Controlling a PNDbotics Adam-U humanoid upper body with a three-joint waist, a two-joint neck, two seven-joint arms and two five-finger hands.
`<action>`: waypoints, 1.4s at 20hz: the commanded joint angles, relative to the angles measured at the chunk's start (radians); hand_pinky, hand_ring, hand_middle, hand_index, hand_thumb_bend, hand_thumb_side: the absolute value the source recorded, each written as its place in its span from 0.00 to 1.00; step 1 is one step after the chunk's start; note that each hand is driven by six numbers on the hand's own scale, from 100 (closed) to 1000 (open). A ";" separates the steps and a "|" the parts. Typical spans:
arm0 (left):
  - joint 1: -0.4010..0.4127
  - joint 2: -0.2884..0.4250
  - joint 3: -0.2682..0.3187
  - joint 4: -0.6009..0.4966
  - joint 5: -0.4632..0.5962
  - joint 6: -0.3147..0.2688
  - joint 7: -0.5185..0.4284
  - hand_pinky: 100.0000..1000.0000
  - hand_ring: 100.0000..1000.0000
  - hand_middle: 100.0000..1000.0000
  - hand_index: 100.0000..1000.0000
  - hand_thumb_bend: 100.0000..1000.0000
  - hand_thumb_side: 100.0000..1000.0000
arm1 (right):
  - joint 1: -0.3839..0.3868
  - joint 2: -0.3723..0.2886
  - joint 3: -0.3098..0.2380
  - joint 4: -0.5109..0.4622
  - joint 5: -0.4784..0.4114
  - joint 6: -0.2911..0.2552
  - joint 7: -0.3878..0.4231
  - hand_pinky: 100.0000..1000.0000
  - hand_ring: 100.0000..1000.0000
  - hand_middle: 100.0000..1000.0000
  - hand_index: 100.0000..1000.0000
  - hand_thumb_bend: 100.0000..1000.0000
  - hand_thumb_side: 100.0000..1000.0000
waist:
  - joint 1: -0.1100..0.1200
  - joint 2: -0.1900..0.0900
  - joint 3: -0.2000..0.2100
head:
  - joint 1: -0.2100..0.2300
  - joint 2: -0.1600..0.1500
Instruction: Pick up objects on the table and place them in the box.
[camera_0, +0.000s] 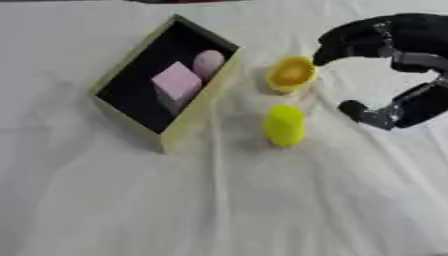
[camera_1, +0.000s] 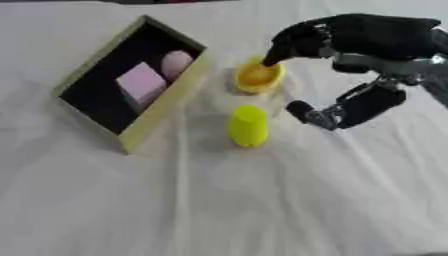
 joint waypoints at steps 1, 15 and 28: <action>-0.006 0.006 0.000 -0.016 0.006 0.004 -0.013 0.71 0.71 0.69 0.89 0.15 0.44 | -0.031 0.014 0.013 0.066 -0.012 -0.014 0.027 0.89 0.95 0.80 0.89 0.12 0.44 | -0.002 -0.030 0.001 | -0.003 0.010; -0.006 -0.009 -0.006 -0.016 0.011 0.010 -0.028 0.71 0.71 0.69 0.89 0.16 0.44 | -0.079 0.110 0.048 0.274 -0.031 -0.099 0.089 0.92 0.98 0.79 0.89 0.16 0.34 | -0.004 -0.045 0.014 | -0.002 0.046; -0.004 -0.013 -0.009 -0.016 0.012 0.012 -0.037 0.71 0.71 0.69 0.89 0.15 0.45 | -0.064 0.116 0.026 0.200 -0.102 -0.081 0.117 0.92 0.98 0.78 0.90 0.10 0.34 | -0.007 -0.044 0.022 | 0.001 0.043</action>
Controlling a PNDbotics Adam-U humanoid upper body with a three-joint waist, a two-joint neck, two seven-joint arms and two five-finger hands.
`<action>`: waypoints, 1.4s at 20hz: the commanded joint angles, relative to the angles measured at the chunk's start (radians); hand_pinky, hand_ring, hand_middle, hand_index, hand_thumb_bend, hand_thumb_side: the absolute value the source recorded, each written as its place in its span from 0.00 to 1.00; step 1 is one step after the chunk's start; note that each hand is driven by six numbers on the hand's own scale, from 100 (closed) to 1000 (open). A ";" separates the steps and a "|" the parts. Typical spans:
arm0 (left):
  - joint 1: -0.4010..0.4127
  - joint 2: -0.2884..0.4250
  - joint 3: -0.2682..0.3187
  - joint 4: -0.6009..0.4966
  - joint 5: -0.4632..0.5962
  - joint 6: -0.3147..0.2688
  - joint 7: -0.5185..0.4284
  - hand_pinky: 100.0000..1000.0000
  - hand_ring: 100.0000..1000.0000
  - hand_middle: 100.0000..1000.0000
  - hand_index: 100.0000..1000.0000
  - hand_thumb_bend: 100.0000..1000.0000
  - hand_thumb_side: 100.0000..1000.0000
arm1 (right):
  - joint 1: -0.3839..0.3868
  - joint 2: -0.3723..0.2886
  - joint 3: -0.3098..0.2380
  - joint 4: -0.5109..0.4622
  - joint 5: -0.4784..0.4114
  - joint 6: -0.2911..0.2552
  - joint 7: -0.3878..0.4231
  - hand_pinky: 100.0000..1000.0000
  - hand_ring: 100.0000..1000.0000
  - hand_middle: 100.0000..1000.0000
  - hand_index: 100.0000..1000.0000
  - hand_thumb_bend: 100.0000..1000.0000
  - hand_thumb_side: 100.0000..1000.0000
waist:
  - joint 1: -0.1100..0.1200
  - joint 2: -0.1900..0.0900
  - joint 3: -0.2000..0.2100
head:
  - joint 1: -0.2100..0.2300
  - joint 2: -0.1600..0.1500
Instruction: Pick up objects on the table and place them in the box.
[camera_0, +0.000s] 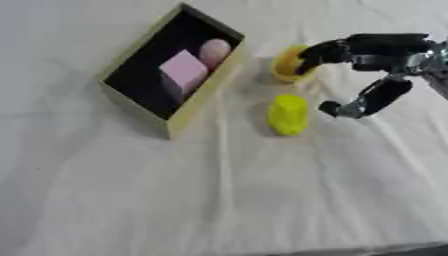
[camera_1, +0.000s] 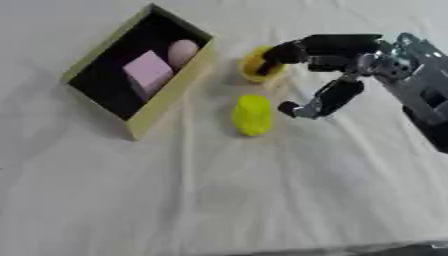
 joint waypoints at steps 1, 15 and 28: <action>-0.009 0.012 0.003 -0.016 0.003 -0.001 -0.005 0.71 0.71 0.69 0.89 0.15 0.45 | -0.002 -0.023 -0.021 -0.068 -0.015 0.020 0.002 0.92 0.98 0.78 0.90 0.10 0.35 | -0.001 -0.024 0.000 | 0.002 0.001; -0.004 0.002 -0.004 -0.016 0.013 0.002 -0.013 0.71 0.71 0.69 0.88 0.13 0.47 | -0.022 0.052 0.022 -0.048 0.120 0.074 0.017 0.92 0.99 0.82 0.90 0.16 0.38 | 0.004 -0.021 -0.002 | -0.012 -0.009; 0.003 -0.002 -0.010 -0.016 0.027 0.002 -0.030 0.71 0.73 0.70 0.89 0.11 0.49 | 0.001 0.076 0.032 -0.020 0.189 0.064 -0.026 0.91 0.99 0.81 0.90 0.14 0.37 | 0.005 -0.014 -0.003 | -0.005 -0.017</action>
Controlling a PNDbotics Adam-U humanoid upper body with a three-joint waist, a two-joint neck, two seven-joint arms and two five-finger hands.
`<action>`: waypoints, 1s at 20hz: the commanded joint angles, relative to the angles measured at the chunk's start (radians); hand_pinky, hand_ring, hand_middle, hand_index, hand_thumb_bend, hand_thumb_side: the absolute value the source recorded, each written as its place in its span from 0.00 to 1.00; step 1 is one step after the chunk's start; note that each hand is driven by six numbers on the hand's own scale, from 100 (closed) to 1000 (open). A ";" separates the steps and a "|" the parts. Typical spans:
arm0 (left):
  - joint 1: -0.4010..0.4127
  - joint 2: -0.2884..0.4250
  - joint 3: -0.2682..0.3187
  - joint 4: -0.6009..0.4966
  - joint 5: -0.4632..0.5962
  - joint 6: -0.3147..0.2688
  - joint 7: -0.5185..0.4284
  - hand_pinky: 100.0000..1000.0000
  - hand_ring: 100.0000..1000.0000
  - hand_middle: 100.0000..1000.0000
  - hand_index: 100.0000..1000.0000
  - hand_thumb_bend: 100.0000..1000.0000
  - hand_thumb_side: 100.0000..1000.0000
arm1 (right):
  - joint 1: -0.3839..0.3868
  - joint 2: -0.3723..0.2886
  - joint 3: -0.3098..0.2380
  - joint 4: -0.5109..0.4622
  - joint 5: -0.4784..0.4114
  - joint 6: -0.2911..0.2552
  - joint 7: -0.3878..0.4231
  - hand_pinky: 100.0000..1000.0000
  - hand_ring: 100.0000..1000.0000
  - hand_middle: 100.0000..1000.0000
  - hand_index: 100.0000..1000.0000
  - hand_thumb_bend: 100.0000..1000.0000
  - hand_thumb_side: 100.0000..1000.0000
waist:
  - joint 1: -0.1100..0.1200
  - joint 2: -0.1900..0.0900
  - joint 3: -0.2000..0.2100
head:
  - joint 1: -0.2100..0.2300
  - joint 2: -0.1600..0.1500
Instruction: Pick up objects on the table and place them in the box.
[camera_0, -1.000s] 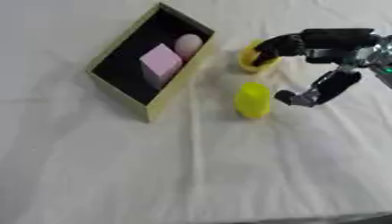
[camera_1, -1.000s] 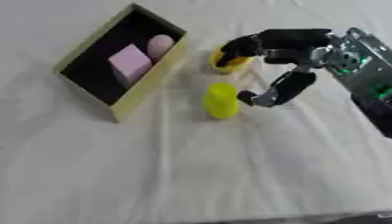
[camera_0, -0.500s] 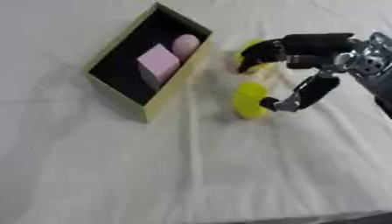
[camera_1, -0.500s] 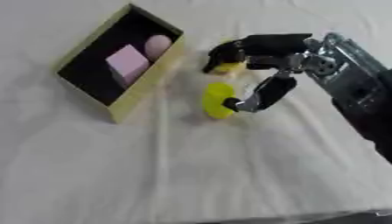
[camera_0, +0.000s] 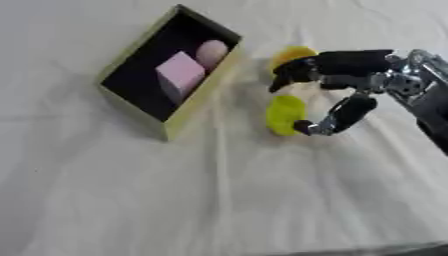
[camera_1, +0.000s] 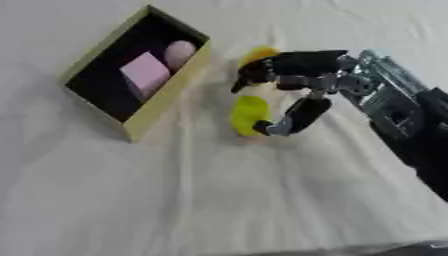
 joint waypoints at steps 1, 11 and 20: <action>-0.006 0.013 0.001 -0.016 0.007 0.000 -0.006 0.71 0.73 0.71 0.89 0.10 0.49 | -0.009 -0.013 -0.005 -0.008 0.013 0.003 -0.021 0.91 0.98 0.81 0.89 0.14 0.37 | 0.001 -0.019 -0.002 | 0.003 -0.009; -0.003 0.009 -0.003 -0.016 0.014 0.003 -0.012 0.71 0.73 0.70 0.89 0.09 0.50 | -0.004 -0.002 0.012 -0.001 0.051 0.009 -0.040 0.90 0.96 0.79 0.89 0.11 0.35 | 0.001 -0.016 -0.001 | 0.002 -0.012; -0.001 0.006 -0.005 -0.016 0.018 0.004 -0.014 0.71 0.73 0.70 0.88 0.09 0.51 | -0.004 0.010 0.023 0.029 0.055 0.017 -0.036 0.89 0.95 0.76 0.87 0.00 0.37 | 0.000 -0.014 0.001 | 0.001 -0.015</action>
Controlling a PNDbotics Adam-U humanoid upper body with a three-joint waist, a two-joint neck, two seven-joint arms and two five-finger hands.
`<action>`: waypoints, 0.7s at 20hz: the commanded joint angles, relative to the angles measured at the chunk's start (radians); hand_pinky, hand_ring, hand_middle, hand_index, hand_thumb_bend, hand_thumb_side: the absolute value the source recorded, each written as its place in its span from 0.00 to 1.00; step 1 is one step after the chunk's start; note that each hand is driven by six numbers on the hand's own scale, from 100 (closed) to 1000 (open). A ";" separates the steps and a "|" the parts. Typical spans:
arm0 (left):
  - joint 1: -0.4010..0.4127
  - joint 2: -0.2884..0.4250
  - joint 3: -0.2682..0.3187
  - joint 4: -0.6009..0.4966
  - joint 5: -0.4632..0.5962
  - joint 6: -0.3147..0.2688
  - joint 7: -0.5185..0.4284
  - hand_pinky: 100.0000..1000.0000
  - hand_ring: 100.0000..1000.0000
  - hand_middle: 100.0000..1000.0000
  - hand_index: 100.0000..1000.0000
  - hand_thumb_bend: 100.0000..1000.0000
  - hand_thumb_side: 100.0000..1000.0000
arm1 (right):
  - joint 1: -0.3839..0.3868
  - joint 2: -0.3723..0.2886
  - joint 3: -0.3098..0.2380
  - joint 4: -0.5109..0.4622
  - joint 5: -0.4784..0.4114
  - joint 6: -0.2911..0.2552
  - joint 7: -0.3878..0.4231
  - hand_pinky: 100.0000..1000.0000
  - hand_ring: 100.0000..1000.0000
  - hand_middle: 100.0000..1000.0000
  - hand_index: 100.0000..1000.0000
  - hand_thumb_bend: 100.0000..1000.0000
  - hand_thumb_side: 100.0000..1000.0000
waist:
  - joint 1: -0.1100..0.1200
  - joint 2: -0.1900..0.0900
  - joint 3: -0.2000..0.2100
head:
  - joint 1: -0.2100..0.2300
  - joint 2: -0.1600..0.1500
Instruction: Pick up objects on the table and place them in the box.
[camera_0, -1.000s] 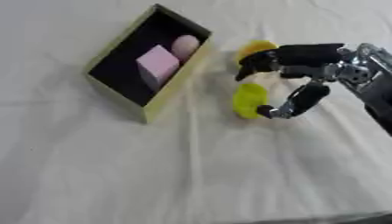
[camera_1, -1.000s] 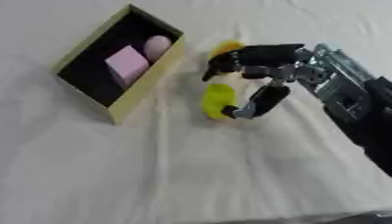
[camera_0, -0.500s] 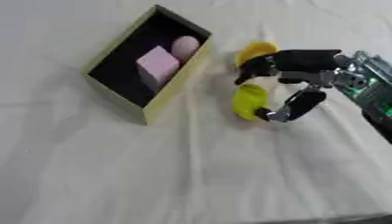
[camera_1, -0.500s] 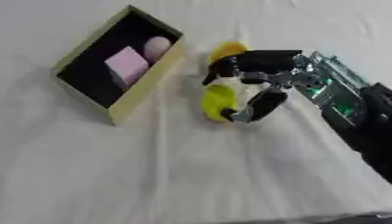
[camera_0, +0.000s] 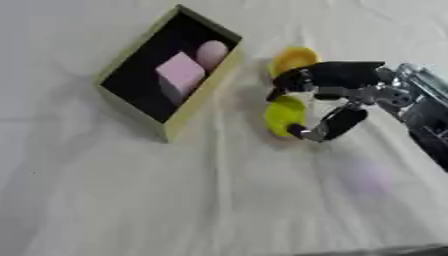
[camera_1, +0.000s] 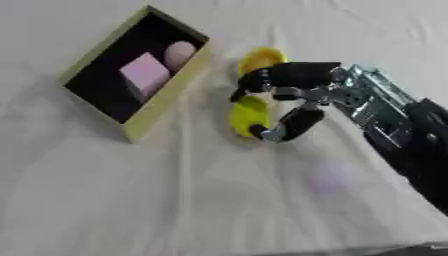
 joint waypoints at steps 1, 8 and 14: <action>-0.008 0.009 0.001 -0.016 0.007 0.000 -0.003 0.71 0.73 0.70 0.88 0.09 0.51 | -0.012 -0.015 -0.005 0.001 0.004 0.005 -0.004 0.89 0.95 0.75 0.86 0.00 0.36 | 0.000 -0.018 0.000 | 0.002 -0.013; -0.006 0.008 0.000 -0.016 0.009 0.001 -0.005 0.71 0.73 0.70 0.88 0.08 0.51 | -0.006 -0.015 -0.006 0.008 0.010 0.012 -0.004 0.87 0.91 0.69 0.84 0.02 0.31 | 0.001 -0.016 -0.001 | 0.005 -0.014; -0.005 0.005 -0.001 -0.016 0.011 0.002 -0.007 0.71 0.73 0.70 0.88 0.08 0.52 | -0.002 -0.012 -0.004 0.016 -0.006 0.016 -0.013 0.84 0.85 0.56 0.75 0.00 0.28 | 0.002 -0.015 -0.002 | 0.004 -0.017</action>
